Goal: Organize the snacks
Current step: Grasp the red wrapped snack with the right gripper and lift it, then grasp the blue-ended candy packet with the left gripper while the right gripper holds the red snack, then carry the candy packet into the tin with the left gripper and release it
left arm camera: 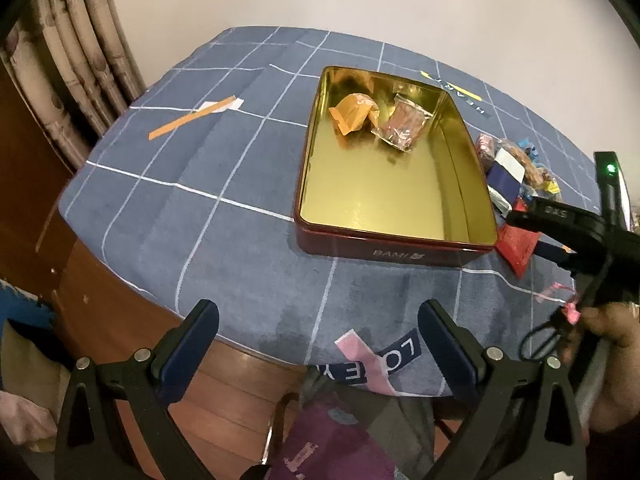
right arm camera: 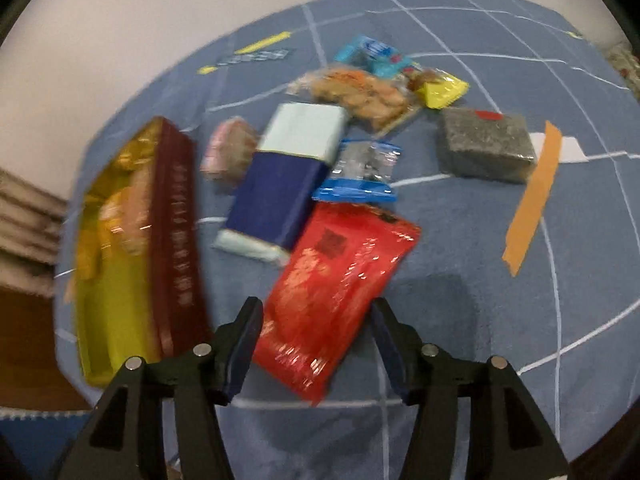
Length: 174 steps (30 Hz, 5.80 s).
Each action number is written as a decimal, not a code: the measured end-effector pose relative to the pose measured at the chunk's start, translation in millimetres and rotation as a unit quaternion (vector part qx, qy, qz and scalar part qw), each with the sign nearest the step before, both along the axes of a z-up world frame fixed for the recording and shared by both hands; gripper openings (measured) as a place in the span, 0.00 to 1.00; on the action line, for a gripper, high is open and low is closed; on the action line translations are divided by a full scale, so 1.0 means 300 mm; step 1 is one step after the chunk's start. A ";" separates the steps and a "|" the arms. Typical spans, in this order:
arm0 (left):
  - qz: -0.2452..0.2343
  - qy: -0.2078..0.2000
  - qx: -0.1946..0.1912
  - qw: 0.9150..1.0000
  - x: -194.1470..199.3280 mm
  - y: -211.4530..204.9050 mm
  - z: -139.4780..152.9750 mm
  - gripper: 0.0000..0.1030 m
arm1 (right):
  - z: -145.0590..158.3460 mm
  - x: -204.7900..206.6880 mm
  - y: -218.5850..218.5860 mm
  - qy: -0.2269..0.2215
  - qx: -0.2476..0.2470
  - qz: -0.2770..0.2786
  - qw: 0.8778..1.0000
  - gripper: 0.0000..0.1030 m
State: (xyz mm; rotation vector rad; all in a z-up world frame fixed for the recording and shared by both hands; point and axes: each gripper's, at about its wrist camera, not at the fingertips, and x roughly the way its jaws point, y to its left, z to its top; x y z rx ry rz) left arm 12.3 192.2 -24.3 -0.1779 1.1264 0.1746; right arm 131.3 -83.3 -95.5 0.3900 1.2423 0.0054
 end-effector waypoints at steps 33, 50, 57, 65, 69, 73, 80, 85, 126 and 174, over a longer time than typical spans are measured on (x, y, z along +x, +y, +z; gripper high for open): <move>-0.224 -0.092 -0.054 0.969 0.032 -0.423 0.178 0.96 | 0.043 -0.298 -0.838 -0.097 -0.082 -0.040 0.991 0.44; -0.334 -0.011 -0.097 0.938 0.493 -0.757 0.018 0.38 | -0.030 -0.319 -0.915 -0.150 -0.062 -0.050 0.985 0.45; -0.349 0.018 -0.074 0.934 0.581 -0.787 -0.079 0.35 | -0.033 -0.326 -0.925 -0.160 -0.050 -0.047 0.985 0.45; -0.347 0.043 -0.048 0.936 0.677 -0.808 -0.143 0.37 | -0.035 -0.324 -0.935 -0.162 -0.035 -0.049 0.985 0.46; -0.360 0.055 -0.031 0.931 0.692 -0.832 -0.177 0.37 | -0.035 -0.325 -0.932 -0.163 -0.033 -0.050 0.985 0.46; -0.354 0.075 -0.022 0.932 0.719 -0.833 -0.218 0.37 | -0.035 -0.325 -0.937 -0.162 -0.030 -0.051 0.985 0.46; -0.343 0.075 -0.027 0.936 0.734 -0.826 -0.208 0.38 | -0.034 -0.324 -0.938 -0.163 -0.029 -0.053 0.985 0.46; -0.348 0.067 -0.027 0.935 0.751 -0.829 -0.188 0.43 | -0.033 -0.322 -0.940 -0.163 -0.027 -0.053 0.985 0.46; -0.199 -0.026 -0.082 0.976 0.313 -0.564 0.124 0.21 | -0.015 -0.311 -0.936 -0.136 -0.029 -0.062 0.988 0.49; -0.101 -0.058 -0.013 0.993 0.333 -0.229 0.099 0.21 | -0.026 -0.314 -0.721 -0.148 -0.083 -0.005 0.986 0.43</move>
